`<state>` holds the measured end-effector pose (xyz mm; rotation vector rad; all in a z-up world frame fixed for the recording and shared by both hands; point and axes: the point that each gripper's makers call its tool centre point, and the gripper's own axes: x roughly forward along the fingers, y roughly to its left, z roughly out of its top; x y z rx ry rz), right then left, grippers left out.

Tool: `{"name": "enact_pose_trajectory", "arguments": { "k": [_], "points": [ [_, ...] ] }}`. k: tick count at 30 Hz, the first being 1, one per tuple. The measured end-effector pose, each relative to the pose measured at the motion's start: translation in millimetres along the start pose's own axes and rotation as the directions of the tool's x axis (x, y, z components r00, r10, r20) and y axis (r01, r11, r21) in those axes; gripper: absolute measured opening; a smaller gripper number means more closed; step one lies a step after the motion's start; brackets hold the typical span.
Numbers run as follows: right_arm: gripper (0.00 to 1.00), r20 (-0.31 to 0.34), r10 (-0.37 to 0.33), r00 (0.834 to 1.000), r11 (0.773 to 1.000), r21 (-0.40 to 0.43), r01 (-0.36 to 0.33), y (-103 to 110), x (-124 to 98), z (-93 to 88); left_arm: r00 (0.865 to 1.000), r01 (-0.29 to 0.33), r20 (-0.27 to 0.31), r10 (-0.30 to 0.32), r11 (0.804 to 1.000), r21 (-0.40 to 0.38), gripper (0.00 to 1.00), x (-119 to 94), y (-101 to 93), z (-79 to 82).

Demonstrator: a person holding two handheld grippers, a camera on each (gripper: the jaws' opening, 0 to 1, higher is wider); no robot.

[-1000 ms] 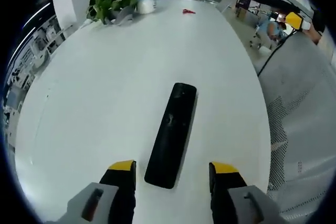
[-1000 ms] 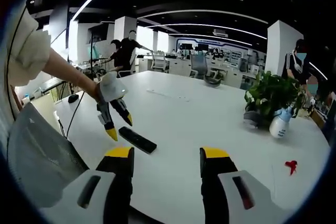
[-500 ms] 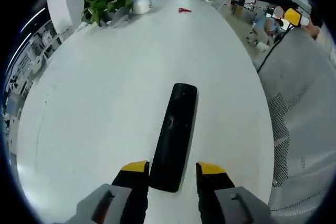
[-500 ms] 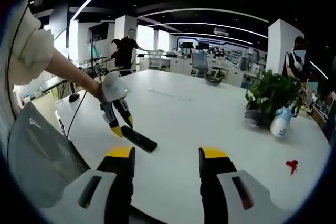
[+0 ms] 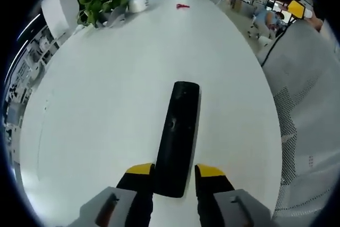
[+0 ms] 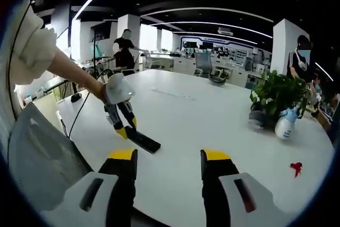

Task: Press the specified remote control buttons in sequence, fully releasing each button before pressing the next.

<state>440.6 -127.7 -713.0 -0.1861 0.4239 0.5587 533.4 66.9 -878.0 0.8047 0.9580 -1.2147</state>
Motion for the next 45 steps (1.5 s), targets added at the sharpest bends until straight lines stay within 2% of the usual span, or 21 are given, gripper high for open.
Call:
{"name": "enact_pose_trajectory", "arguments": {
  "k": [10, 45],
  "points": [
    [0.48, 0.004, -0.005, 1.0, 1.0, 0.005, 0.005, -1.4, -0.3, 0.4, 1.0, 0.003, 0.008, -0.003, 1.0, -0.007, 0.26, 0.3, -1.4, 0.4],
    [0.45, -0.034, 0.014, 0.999, 1.0, -0.013, -0.014, 2.7, 3.3, -5.3, 1.0, 0.024, -0.014, -0.024, 0.999, 0.046, 0.24, 0.8, -12.9, 0.2]
  ]
}}
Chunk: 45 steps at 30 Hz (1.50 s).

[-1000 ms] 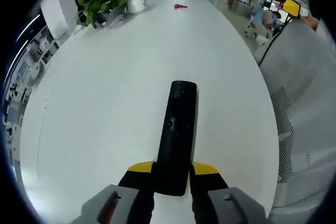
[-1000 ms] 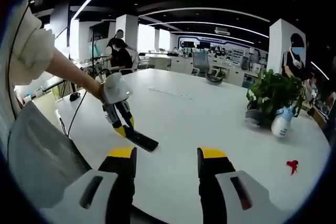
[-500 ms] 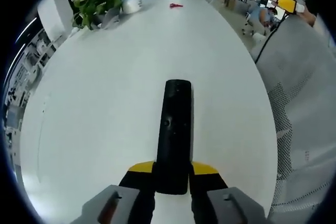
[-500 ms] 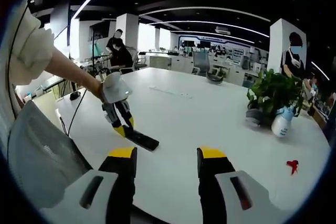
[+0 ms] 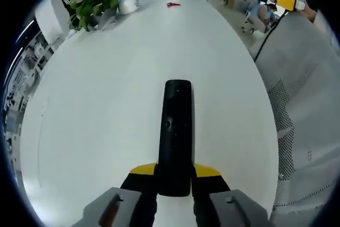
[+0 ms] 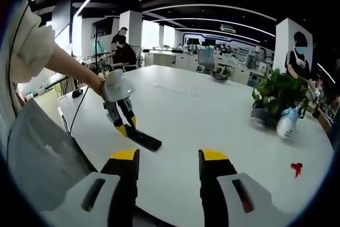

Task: Press the specified remote control buttons in sequence, fully releasing each button before pressing the next.

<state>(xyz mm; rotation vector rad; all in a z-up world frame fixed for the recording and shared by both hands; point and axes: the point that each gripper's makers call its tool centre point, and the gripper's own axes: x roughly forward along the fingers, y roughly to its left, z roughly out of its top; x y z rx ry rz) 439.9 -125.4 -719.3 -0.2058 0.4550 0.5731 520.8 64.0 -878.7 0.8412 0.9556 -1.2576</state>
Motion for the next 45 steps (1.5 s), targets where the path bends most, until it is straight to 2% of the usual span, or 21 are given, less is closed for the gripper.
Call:
{"name": "enact_pose_trajectory", "arguments": {
  "k": [11, 21, 24, 27, 31, 36, 41, 45],
  "points": [
    [0.46, -0.007, -0.009, 1.0, 1.0, 0.004, 0.009, -1.8, -0.3, -1.4, 1.0, 0.002, -0.013, -0.002, 1.0, 0.003, 0.24, 0.1, -2.6, 0.0],
    [0.46, -0.006, -0.018, 1.0, 1.0, 0.015, 0.018, -3.5, -0.6, -1.9, 1.0, -0.014, 0.022, 0.014, 1.0, -0.028, 0.24, -0.4, -5.3, -0.3],
    [0.46, -0.017, -0.041, 0.999, 0.999, -0.009, 0.041, -5.3, -1.3, -4.0, 1.0, -0.017, 0.025, 0.017, 1.0, -0.026, 0.24, -0.5, -9.9, -0.2],
    [0.48, -0.008, -0.035, 0.999, 0.999, 0.014, 0.035, -5.3, -0.6, -2.2, 0.999, -0.015, 0.033, 0.016, 1.0, -0.022, 0.24, -0.6, -10.1, -0.3],
    [0.47, -0.004, -0.065, 0.998, 0.998, 0.024, 0.065, -11.3, -3.4, -2.9, 1.0, -0.013, 0.028, 0.014, 1.0, -0.024, 0.24, -0.5, -10.0, -0.2],
    [0.47, -0.04, -0.057, 0.998, 0.998, -0.01, 0.056, -7.5, -0.2, -7.7, 0.999, -0.011, 0.044, 0.012, 1.0, -0.023, 0.24, -0.8, -10.7, -0.6],
    [0.47, -0.042, -0.057, 0.997, 0.998, 0.003, 0.057, -9.1, -0.4, -8.1, 0.999, 0.01, 0.052, -0.013, 0.999, 0.043, 0.24, -0.5, -18.4, 1.1],
    [0.46, -0.061, -0.057, 0.996, 0.998, 0.004, 0.058, -9.6, 0.9, -11.7, 0.998, 0.03, 0.048, -0.033, 0.998, 0.058, 0.24, 0.0, -22.3, 2.3]
  ]
}}
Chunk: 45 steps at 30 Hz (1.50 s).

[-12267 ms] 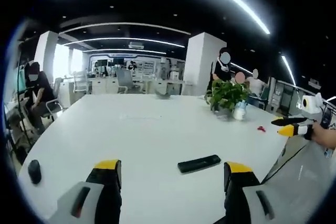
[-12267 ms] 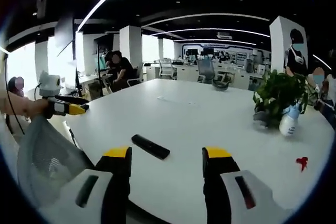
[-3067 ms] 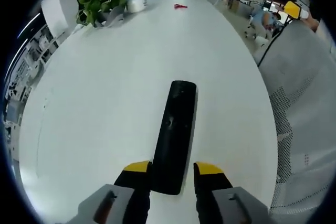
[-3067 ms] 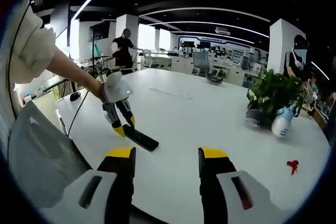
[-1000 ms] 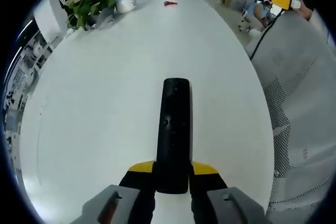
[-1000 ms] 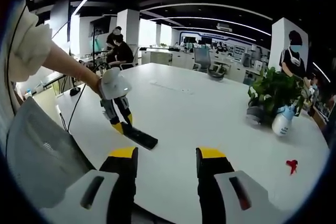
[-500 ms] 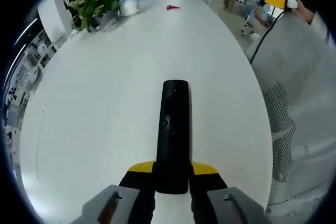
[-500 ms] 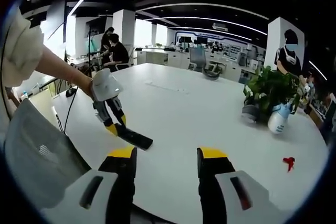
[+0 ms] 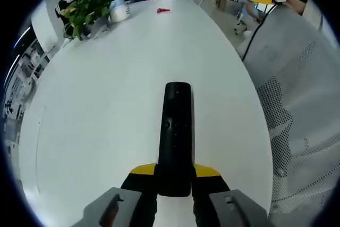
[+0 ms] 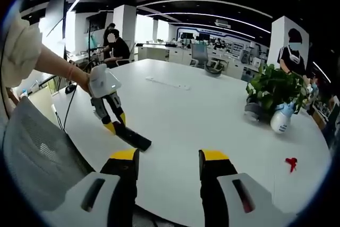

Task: Press the specified remote control buttons in sequence, fully releasing each button before pressing the next.

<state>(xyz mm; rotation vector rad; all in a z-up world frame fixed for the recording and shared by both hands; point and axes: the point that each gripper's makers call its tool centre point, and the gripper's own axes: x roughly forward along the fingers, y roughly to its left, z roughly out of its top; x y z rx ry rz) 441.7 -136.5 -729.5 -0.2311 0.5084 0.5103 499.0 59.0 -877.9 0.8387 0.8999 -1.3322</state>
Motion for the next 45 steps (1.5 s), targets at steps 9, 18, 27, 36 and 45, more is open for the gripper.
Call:
{"name": "enact_pose_trajectory", "arguments": {
  "k": [9, 18, 27, 36, 45],
  "points": [
    [0.46, -0.016, -0.002, 1.0, 1.0, 0.001, 0.002, -0.3, 0.9, -2.5, 0.999, 0.041, -0.025, -0.041, 0.999, -0.002, 0.24, 0.2, -10.0, 1.5],
    [0.46, -0.018, -0.009, 1.0, 1.0, -0.003, 0.009, -1.5, 0.8, -2.6, 0.996, 0.051, -0.071, -0.049, 0.998, 0.022, 0.24, 0.7, -20.2, 1.6],
    [0.46, -0.016, -0.01, 1.0, 1.0, -0.003, 0.01, -1.8, 0.6, -2.0, 0.996, 0.061, -0.06, -0.062, 0.998, -0.012, 0.24, 0.3, -29.3, 1.6],
    [0.46, -0.018, -0.004, 1.0, 1.0, -0.008, 0.004, -0.5, 1.1, -2.4, 0.996, 0.06, -0.06, -0.061, 0.998, -0.03, 0.24, 0.9, -38.2, 3.5],
    [0.45, -0.013, -0.014, 1.0, 1.0, -0.002, 0.014, -2.8, 0.6, -1.8, 0.997, 0.034, -0.064, -0.035, 0.999, -0.008, 0.24, 2.6, -47.8, 4.2]
  ]
}}
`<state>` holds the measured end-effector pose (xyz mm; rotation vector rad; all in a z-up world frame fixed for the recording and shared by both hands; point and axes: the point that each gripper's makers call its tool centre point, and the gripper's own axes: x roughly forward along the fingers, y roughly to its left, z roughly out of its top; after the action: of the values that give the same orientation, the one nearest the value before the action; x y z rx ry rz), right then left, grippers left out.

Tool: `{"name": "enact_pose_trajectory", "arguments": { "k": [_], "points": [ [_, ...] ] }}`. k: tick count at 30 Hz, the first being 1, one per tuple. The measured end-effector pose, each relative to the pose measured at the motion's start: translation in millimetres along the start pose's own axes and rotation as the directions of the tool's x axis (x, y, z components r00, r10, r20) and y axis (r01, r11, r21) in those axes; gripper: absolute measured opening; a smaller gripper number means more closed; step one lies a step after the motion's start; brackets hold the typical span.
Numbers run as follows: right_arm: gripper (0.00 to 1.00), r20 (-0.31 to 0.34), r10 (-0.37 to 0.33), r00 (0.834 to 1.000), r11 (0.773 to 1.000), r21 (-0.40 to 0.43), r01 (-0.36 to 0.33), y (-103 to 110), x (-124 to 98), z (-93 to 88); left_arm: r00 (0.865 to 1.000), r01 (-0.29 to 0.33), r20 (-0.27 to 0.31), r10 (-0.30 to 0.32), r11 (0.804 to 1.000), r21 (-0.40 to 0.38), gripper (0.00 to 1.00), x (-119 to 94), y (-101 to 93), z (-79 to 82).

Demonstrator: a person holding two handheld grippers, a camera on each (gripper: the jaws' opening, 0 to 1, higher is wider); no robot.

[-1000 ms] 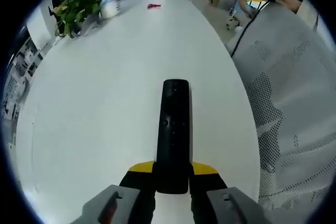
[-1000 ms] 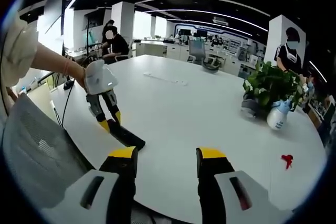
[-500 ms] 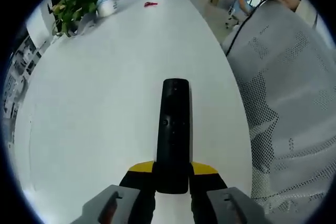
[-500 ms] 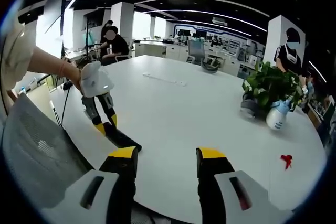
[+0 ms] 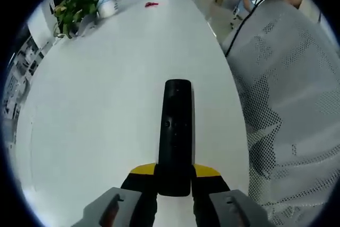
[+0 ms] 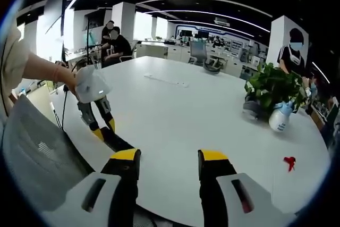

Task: Press the specified remote control buttons in sequence, fully releasing each button before pressing the next.

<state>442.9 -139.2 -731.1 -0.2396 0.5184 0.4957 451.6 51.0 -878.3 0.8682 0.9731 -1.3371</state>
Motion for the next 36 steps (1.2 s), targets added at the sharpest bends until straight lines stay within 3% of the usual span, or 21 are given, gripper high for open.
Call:
{"name": "enact_pose_trajectory", "arguments": {
  "k": [25, 33, 36],
  "points": [
    [0.4, -0.034, 0.007, 0.999, 1.0, -0.016, -0.008, 2.1, 2.2, -5.3, 0.999, -0.044, -0.022, 0.044, 0.999, 0.013, 0.24, 2.8, -19.6, 2.2],
    [0.39, -0.05, 0.025, 0.998, 0.999, -0.031, -0.027, 6.5, 3.6, -7.1, 0.998, -0.06, 0.027, 0.061, 0.997, -0.04, 0.24, 2.6, -29.6, 4.4],
    [0.39, -0.066, 0.051, 0.997, 0.998, -0.016, -0.052, 10.1, 4.6, -8.9, 0.995, -0.071, 0.071, 0.075, 0.996, -0.059, 0.24, 2.3, -32.3, 4.4]
  ]
}}
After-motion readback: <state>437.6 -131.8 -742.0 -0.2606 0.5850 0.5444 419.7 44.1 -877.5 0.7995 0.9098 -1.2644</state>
